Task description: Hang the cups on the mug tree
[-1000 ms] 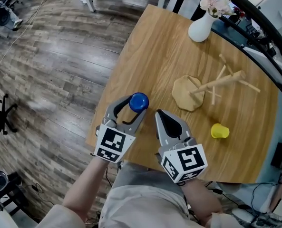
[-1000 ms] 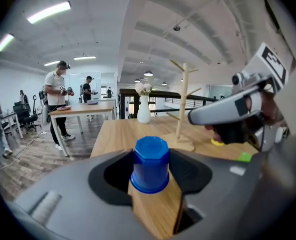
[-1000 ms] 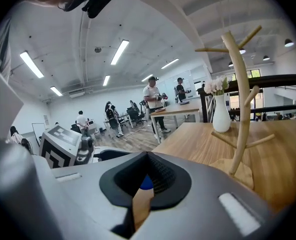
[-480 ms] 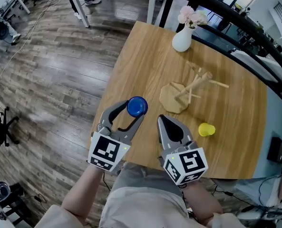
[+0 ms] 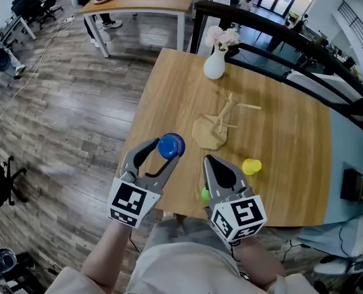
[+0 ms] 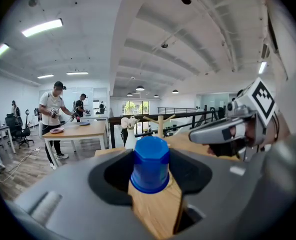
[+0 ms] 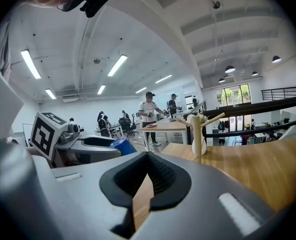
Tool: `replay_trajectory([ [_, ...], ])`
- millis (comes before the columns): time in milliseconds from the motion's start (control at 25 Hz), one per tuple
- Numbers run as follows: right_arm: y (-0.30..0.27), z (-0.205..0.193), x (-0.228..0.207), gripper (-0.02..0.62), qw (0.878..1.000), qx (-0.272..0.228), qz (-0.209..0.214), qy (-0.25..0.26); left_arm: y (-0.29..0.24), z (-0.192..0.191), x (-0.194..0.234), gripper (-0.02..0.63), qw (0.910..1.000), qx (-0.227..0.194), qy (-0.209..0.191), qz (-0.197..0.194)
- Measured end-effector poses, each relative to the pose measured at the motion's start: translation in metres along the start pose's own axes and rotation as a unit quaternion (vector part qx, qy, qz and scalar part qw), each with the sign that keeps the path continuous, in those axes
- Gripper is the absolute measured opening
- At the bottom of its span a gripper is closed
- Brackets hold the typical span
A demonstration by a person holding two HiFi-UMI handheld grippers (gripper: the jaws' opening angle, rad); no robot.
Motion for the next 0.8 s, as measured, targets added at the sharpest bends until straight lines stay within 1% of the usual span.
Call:
replay_trajectory([
  [160,0.015,0.003,-0.001,0.001,1.000,-0.008,-0.006,-0.002,0.008,0.011,-0.013,0.215,0.9999,-0.010,-0.006,-0.005],
  [320,0.026,0.000,0.000,0.001,1.000,-0.012,-0.010,-0.002,0.012,0.013,-0.024,0.215,0.9996,-0.021,-0.010,-0.014],
  [560,0.030,0.002,0.000,0.002,1.000,-0.010,-0.006,-0.001,0.009,0.019,-0.022,0.215,0.9994,-0.028,-0.012,-0.015],
  [800,0.024,-0.002,-0.016,0.000,1.000,-0.008,-0.020,-0.002,-0.016,0.022,-0.013,0.215,0.9994,-0.027,-0.015,-0.015],
])
Point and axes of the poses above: the fingertips, and each gripper's own axes: y backward along the fingers, x to its left, z out of its top, the point moved 6 cm from there along y, backward along the fingers, and after that the axes turned 7 degrees about x, right-handed, at the moved point
